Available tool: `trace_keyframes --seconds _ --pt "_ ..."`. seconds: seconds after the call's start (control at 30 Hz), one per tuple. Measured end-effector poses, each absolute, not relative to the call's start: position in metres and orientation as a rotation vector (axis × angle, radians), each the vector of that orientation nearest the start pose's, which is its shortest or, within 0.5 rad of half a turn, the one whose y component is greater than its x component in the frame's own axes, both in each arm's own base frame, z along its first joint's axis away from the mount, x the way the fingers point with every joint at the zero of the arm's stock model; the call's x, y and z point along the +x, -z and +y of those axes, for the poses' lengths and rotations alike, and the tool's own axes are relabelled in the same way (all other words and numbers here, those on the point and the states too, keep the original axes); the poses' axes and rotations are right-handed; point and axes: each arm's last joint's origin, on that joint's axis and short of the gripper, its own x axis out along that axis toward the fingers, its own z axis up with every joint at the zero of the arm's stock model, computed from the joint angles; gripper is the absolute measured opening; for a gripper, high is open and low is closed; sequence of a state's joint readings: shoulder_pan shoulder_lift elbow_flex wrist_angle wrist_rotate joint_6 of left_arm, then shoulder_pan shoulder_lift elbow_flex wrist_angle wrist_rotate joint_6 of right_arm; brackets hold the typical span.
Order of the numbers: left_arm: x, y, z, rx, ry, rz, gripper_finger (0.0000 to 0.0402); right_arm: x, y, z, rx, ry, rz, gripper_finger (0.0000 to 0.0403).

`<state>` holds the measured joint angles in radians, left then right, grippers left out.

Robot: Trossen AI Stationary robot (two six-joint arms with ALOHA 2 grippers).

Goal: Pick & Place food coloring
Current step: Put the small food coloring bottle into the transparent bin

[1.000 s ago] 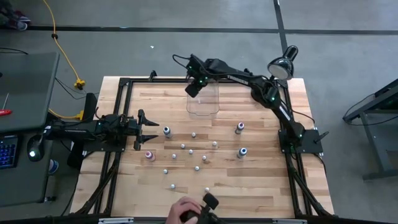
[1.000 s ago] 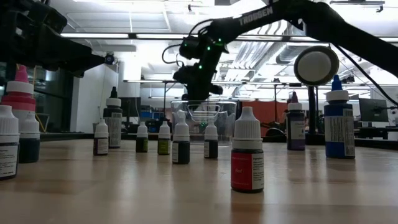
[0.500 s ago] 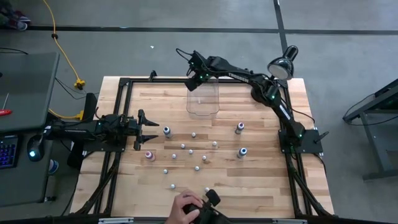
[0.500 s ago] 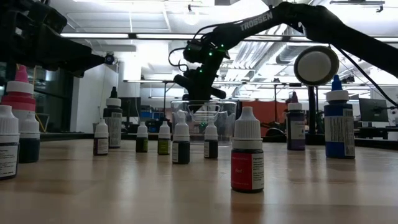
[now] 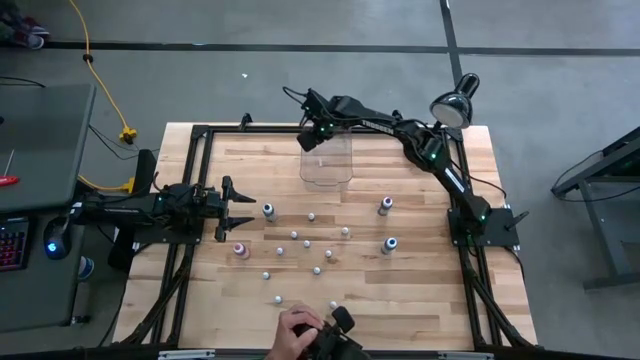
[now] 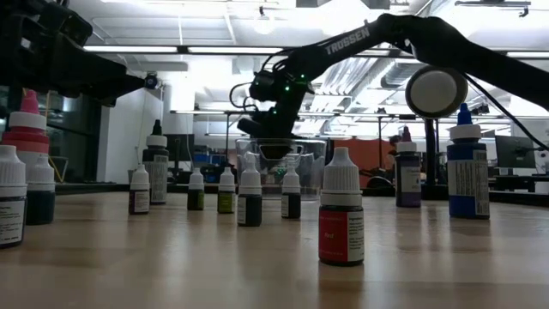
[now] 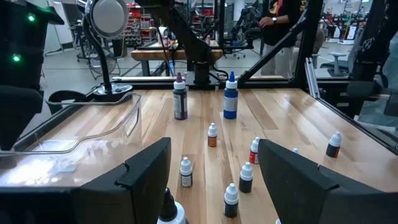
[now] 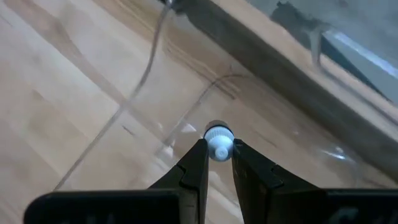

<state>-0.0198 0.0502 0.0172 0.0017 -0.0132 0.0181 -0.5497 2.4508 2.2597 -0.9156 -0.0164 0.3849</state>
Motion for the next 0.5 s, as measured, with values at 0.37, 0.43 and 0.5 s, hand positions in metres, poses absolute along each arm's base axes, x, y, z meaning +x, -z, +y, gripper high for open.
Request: trace_keyframes --seconds 0.37,0.43,0.5 --pt "0.0998 -0.1656 -0.0016 0.019 0.007 0.031 0.0239 0.4424 -0.1916 -0.2697 0.645 0.655 1.013 0.0055" --pt "0.0998 -0.1655 -0.0016 0.019 0.007 0.031 0.0239 0.4422 -0.1914 -0.2694 0.649 0.647 1.018 0.0055" --pt "0.0998 -0.1657 -0.0016 0.019 0.007 0.031 0.0239 0.442 -0.1914 -0.2697 0.637 0.64 1.021 0.0055"
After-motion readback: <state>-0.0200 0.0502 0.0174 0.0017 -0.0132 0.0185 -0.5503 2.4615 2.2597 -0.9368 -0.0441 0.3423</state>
